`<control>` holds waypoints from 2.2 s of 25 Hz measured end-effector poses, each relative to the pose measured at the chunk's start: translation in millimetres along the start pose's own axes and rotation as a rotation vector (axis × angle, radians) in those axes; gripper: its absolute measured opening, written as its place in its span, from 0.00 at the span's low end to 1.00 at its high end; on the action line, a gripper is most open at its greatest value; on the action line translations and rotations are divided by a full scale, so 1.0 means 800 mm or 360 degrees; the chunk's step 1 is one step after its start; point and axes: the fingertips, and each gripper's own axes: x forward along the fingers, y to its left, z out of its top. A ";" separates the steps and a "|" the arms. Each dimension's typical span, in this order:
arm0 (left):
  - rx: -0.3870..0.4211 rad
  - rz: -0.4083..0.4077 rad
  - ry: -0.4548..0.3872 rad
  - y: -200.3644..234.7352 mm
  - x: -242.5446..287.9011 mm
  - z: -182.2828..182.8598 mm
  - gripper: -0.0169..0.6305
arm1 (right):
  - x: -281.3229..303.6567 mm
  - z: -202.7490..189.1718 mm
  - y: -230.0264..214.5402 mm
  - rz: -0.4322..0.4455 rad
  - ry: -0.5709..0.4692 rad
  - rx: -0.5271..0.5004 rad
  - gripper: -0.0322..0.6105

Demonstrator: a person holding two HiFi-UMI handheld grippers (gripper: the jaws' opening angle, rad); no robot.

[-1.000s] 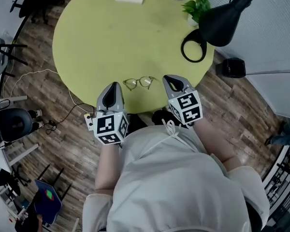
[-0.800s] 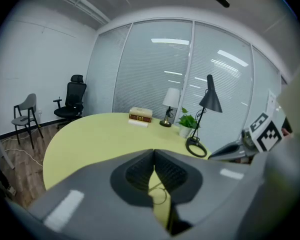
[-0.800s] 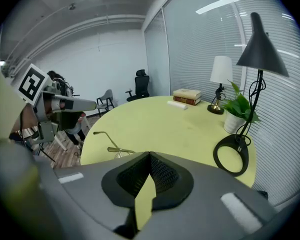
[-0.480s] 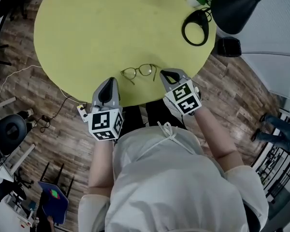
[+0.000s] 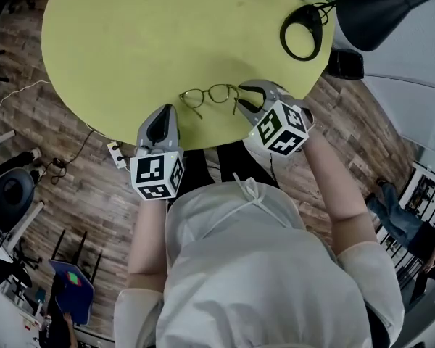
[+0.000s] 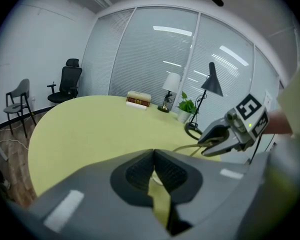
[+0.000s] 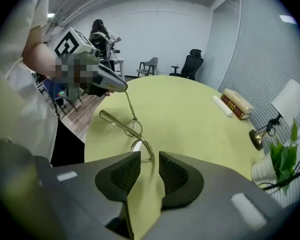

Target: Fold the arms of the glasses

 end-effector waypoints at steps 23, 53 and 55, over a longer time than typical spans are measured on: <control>-0.0052 -0.0009 0.0010 -0.003 0.018 0.019 0.04 | 0.001 0.012 0.001 0.0043 -0.0011 -0.0275 0.07; 0.0006 -0.0101 0.0315 -0.060 0.092 -0.039 0.04 | -0.002 -0.006 0.004 0.0087 -0.0127 -0.0148 0.07; -0.0020 -0.0099 0.0330 -0.058 0.096 -0.044 0.04 | -0.001 -0.007 0.004 0.0087 -0.0135 -0.0147 0.07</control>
